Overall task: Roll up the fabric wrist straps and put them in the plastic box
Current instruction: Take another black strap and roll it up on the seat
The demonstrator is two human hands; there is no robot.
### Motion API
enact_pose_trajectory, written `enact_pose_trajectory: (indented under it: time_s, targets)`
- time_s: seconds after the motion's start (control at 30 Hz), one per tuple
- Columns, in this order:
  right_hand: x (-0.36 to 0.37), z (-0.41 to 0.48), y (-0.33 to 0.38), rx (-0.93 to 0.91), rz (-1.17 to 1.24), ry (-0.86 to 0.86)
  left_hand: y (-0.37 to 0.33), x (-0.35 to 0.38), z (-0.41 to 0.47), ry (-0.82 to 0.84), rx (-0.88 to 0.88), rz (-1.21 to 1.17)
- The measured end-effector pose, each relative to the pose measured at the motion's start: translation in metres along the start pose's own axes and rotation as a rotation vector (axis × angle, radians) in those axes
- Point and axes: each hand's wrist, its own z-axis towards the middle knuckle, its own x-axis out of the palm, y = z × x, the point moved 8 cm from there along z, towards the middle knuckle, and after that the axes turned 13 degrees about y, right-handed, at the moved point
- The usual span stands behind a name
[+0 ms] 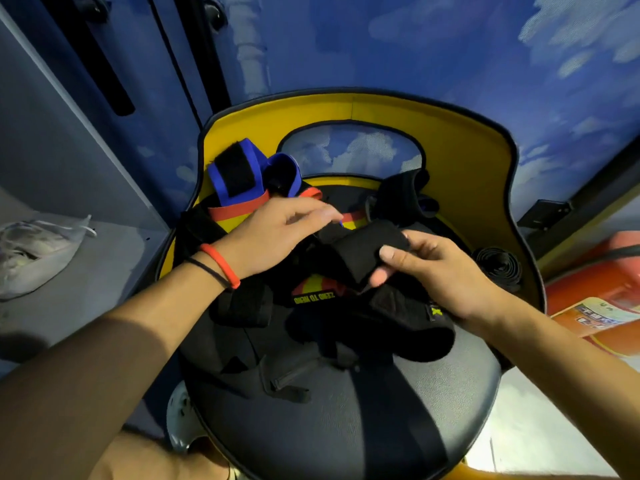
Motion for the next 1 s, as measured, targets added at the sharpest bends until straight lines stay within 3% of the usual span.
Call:
enact_pose_trajectory:
  time_s: [0.1, 0.23, 0.43, 0.5, 0.63, 0.77, 0.83, 0.9, 1.0]
  targets:
    - [0.005, 0.000, 0.006, -0.015, 0.248, 0.011, -0.001, 0.026, 0.000, 0.131, -0.026, -0.338]
    - [0.012, 0.000, 0.011, -0.031, 0.406, 0.075, -0.009, 0.040, 0.005, 0.119, 0.035, -0.376]
    - [-0.011, 0.000, 0.020, -0.074, 0.121, -0.127, -0.009, 0.011, 0.004, -0.174, 0.064, -0.322]
    - [-0.020, -0.001, 0.016, -0.056, 0.099, -0.207, -0.010, 0.009, 0.004, -0.182, 0.033, -0.343]
    - [-0.017, 0.003, 0.008, -0.018, 0.076, -0.189, -0.009, 0.016, 0.007, -0.160, -0.020, -0.356]
    - [-0.035, 0.001, -0.001, -0.011, 0.089, -0.339, 0.003, 0.011, 0.004, -0.246, -0.135, -0.414]
    - [-0.049, -0.004, -0.007, 0.013, 0.158, -0.398, 0.017, -0.001, -0.005, -0.350, -0.239, -0.347]
    - [-0.061, -0.009, -0.017, 0.072, 0.217, -0.438, 0.023, -0.012, -0.014, -0.372, -0.249, -0.093]
    - [-0.066, -0.010, -0.032, 0.137, 0.302, -0.459, 0.023, 0.000, -0.010, -0.093, -0.201, 0.437]
